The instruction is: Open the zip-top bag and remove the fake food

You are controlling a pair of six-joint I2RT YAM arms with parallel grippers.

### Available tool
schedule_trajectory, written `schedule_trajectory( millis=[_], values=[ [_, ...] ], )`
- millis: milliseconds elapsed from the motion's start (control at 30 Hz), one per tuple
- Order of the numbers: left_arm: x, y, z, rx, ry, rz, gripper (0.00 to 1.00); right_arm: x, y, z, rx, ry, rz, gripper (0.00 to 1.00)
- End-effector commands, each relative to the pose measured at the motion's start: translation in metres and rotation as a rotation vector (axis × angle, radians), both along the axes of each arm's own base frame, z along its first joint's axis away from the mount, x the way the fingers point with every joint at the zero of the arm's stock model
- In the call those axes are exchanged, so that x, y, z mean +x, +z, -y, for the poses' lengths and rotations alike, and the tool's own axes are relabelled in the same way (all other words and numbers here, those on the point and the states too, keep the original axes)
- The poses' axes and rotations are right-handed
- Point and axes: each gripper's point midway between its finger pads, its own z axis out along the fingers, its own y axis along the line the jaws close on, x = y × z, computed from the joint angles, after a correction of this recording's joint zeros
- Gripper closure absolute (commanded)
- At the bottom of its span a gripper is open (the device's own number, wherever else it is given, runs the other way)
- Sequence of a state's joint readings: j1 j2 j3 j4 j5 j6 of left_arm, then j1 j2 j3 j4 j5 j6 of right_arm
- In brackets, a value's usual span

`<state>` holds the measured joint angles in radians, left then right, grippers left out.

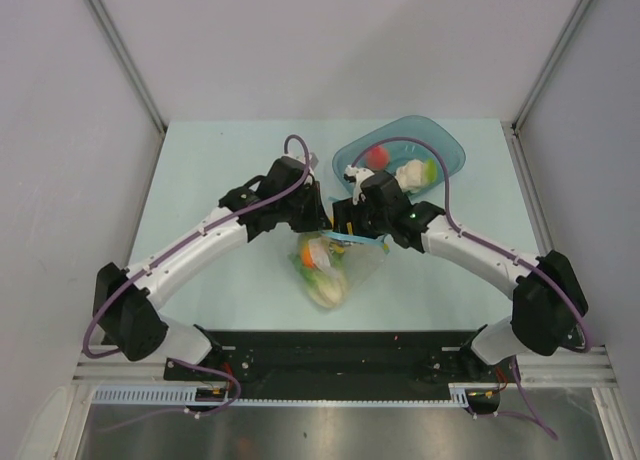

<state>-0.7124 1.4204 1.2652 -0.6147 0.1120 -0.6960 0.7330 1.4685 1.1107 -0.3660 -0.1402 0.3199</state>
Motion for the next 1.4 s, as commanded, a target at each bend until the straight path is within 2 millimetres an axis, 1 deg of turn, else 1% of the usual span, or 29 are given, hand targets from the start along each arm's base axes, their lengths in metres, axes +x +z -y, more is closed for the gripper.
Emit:
schedule_trajectory(
  millis=[0,33,100,133,167,200,233,300,367,567,667,700,767,800,833,867,900,933,967,1000,1033,1067,1100,1133,1200,1233,1267,1300,1367],
  values=[
    [0.008,0.019,0.010,-0.026,-0.015,0.063,1.00,0.019,0.012,-0.013,0.081,-0.020,0.050,0.24],
    [0.008,0.020,0.011,-0.028,-0.017,0.063,1.00,0.020,0.010,-0.013,0.084,-0.020,0.050,0.18],
    [0.008,0.019,0.014,-0.033,-0.026,0.061,1.00,0.024,0.009,-0.016,0.096,-0.023,0.065,0.13],
    [0.008,0.018,0.016,-0.035,-0.031,0.060,1.00,0.025,0.003,-0.015,0.089,-0.035,0.060,0.07],
    [0.007,0.016,0.019,-0.039,-0.041,0.054,1.00,0.028,-0.001,-0.016,0.091,-0.045,0.057,0.06],
    [0.007,0.016,0.021,-0.040,-0.046,0.054,1.00,0.032,-0.001,-0.018,0.102,-0.050,0.065,0.04],
    [0.006,0.015,0.023,-0.042,-0.052,0.052,1.00,0.034,-0.009,-0.018,0.094,-0.058,0.059,0.03],
    [0.005,0.014,0.027,-0.044,-0.068,0.049,1.00,0.039,-0.009,-0.023,0.116,-0.062,0.080,0.00],
    [0.004,0.013,0.030,-0.044,-0.081,0.045,1.00,0.042,-0.020,-0.026,0.115,-0.066,0.067,0.00],
    [0.001,0.014,0.032,-0.041,-0.100,0.045,1.00,0.055,-0.030,-0.037,0.161,-0.084,0.121,0.00],
    [0.000,0.014,0.030,-0.035,-0.099,0.043,1.00,0.059,-0.027,-0.043,0.186,-0.062,0.148,0.12],
    [0.000,0.014,0.029,-0.035,-0.098,0.044,1.00,0.059,-0.027,-0.044,0.188,-0.056,0.153,0.21],
    [-0.001,0.015,0.026,-0.029,-0.091,0.045,1.00,0.058,-0.025,-0.044,0.188,-0.048,0.163,0.27],
    [-0.001,0.013,0.024,-0.020,-0.084,0.045,1.00,0.057,-0.020,-0.045,0.196,-0.037,0.170,0.42],
    [0.001,0.013,0.020,-0.011,-0.068,0.050,1.00,0.057,-0.019,-0.045,0.196,-0.034,0.173,0.50],
    [0.001,0.012,0.017,-0.005,-0.057,0.046,1.00,0.054,-0.018,-0.045,0.196,-0.031,0.164,0.55],
    [0.001,0.008,0.013,0.006,-0.045,0.037,1.00,0.050,-0.015,-0.045,0.202,-0.019,0.156,0.60],
    [0.002,0.005,0.006,0.023,-0.024,0.024,1.00,0.047,-0.005,-0.044,0.214,-0.012,0.164,0.61],
    [0.005,0.006,-0.002,0.039,0.010,0.032,1.00,0.041,-0.006,-0.041,0.206,-0.014,0.140,0.64],
    [0.006,0.002,-0.008,0.055,0.030,0.027,1.00,0.036,-0.002,-0.041,0.211,-0.003,0.130,0.72],
    [0.010,0.000,-0.018,0.069,0.063,0.026,1.00,0.030,0.013,-0.039,0.239,0.008,0.137,0.75],
    [0.011,0.001,-0.027,0.079,0.096,0.031,1.00,0.024,0.015,-0.036,0.237,0.012,0.115,0.78],
    [0.008,-0.004,-0.033,0.088,0.106,0.018,1.00,0.020,0.024,-0.034,0.251,0.016,0.114,0.87],
    [0.013,-0.006,-0.044,0.107,0.150,0.023,1.00,0.018,0.032,-0.032,0.262,0.017,0.127,0.90],
    [0.011,-0.010,-0.054,0.113,0.175,0.022,1.00,0.007,0.047,-0.023,0.261,0.035,0.141,0.95],
    [0.012,-0.011,-0.058,0.113,0.187,0.025,1.00,0.005,0.054,-0.021,0.268,0.041,0.152,0.97],
    [0.013,-0.010,-0.060,0.114,0.196,0.030,1.00,0.002,0.069,-0.017,0.290,0.043,0.178,0.98],
    [0.012,-0.010,-0.062,0.115,0.201,0.037,1.00,0.000,0.075,-0.015,0.301,0.048,0.186,1.00],
    [0.011,-0.009,-0.063,0.118,0.195,0.047,1.00,-0.003,0.094,-0.009,0.337,0.039,0.216,1.00]
  ],
)
